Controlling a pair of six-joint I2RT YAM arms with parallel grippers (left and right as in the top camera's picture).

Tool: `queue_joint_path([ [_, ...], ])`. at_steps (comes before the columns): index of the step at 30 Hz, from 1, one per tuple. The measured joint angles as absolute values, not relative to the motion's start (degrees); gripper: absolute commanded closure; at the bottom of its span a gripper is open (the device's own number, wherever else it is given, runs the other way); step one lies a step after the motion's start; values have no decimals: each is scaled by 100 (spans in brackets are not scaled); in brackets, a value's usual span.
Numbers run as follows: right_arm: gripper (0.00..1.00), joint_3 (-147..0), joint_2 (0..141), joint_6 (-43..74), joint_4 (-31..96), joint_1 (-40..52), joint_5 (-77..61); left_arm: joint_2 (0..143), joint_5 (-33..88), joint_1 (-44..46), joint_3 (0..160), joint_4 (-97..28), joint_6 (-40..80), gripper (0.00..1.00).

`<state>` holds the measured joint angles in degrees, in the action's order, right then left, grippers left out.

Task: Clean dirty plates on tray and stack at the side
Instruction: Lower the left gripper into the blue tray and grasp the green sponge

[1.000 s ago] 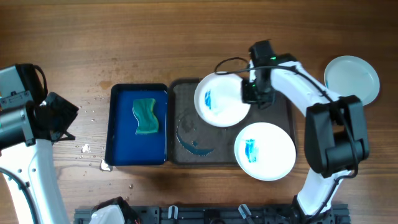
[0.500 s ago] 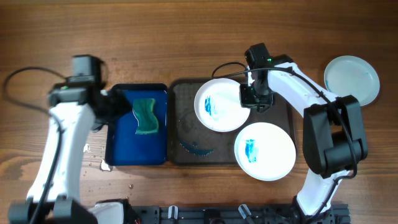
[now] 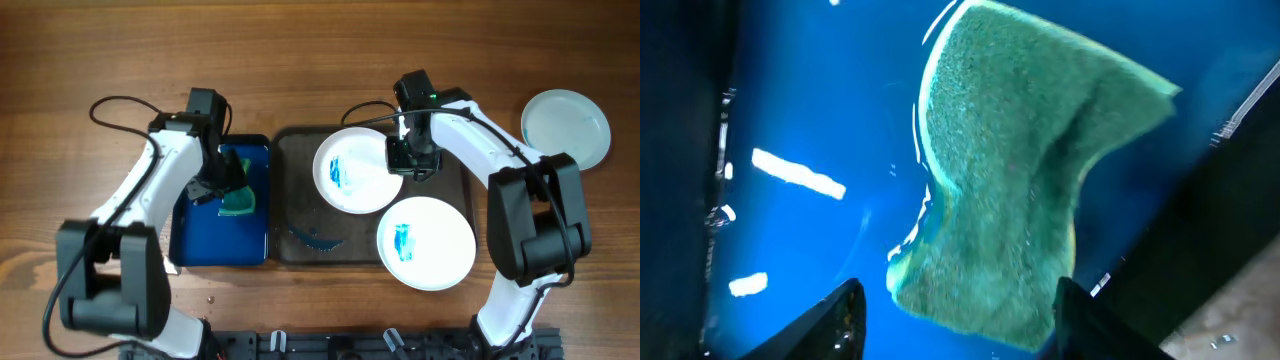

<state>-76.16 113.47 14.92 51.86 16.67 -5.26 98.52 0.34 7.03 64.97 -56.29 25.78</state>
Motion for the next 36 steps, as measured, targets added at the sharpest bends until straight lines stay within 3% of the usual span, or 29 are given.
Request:
queue_joint_path([
  [11,96,-7616,11347,1492,5229,1667,-526,10160,292,742,6497,-5183,2580,47],
  [17,95,-7616,11347,1492,5247,1667,-528,10289,296,779,6497,-5087,2591,60],
  [18,96,-7616,11347,1492,5256,1667,-528,10350,296,779,6497,-5085,2578,74],
  [19,96,-7616,11347,1492,5271,1667,-528,10436,296,779,6497,-5065,2578,96],
  [36,96,-7616,11347,1492,5332,1667,-530,10543,486,777,6499,-5124,2128,96],
])
